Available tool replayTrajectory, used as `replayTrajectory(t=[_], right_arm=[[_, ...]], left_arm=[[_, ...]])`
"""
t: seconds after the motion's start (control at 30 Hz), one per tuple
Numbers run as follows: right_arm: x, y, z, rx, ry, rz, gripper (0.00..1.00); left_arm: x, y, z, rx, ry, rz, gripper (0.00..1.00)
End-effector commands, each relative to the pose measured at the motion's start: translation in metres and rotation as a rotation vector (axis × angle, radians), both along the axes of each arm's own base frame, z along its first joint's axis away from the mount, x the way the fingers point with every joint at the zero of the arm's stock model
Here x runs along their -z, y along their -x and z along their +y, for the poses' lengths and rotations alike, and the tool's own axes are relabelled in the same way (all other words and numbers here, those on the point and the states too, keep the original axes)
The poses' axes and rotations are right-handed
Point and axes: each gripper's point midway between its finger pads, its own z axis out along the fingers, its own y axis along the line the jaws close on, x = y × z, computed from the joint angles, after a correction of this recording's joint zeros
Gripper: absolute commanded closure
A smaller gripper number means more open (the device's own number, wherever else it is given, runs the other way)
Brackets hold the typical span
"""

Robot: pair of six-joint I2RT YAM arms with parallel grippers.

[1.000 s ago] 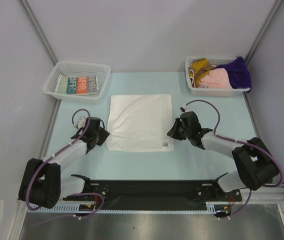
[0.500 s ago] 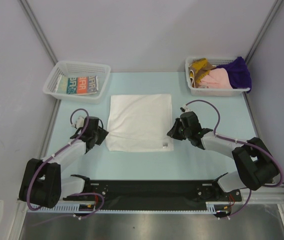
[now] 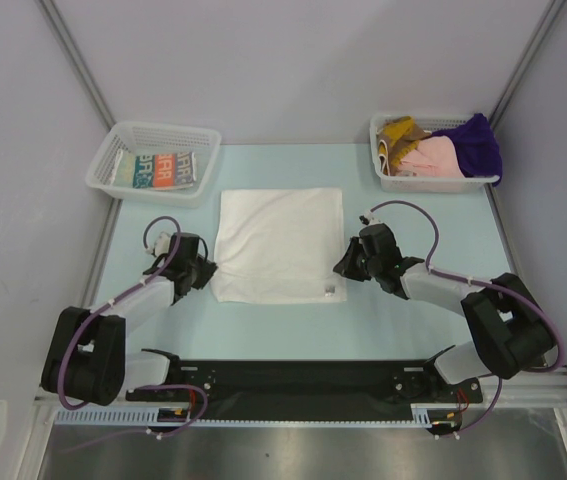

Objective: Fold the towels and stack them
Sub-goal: Fold the towel

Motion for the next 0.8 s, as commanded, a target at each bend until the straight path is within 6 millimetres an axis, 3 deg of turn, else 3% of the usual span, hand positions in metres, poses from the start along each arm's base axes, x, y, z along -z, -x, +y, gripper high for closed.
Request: replayTrajectory(t=[0.0, 0.23, 0.47, 0.77], right_arm=[[-0.004, -0.003, 0.002, 0.008, -0.007, -0.028, 1.00], [-0.006, -0.004, -0.001, 0.015, 0.001, -0.033, 1.00], [-0.007, -0.004, -0.002, 0.019, 0.005, -0.037, 1.00], [-0.005, -0.005, -0.002, 0.019, 0.006, -0.034, 1.00]], left_arm=[[-0.010, -0.010, 0.003, 0.007, -0.017, -0.049, 0.71], [-0.013, -0.011, 0.008, 0.024, -0.063, -0.043, 0.72], [-0.010, -0.008, 0.002, 0.023, -0.019, -0.056, 0.55], [-0.003, -0.007, -0.013, 0.018, 0.103, -0.064, 0.48]])
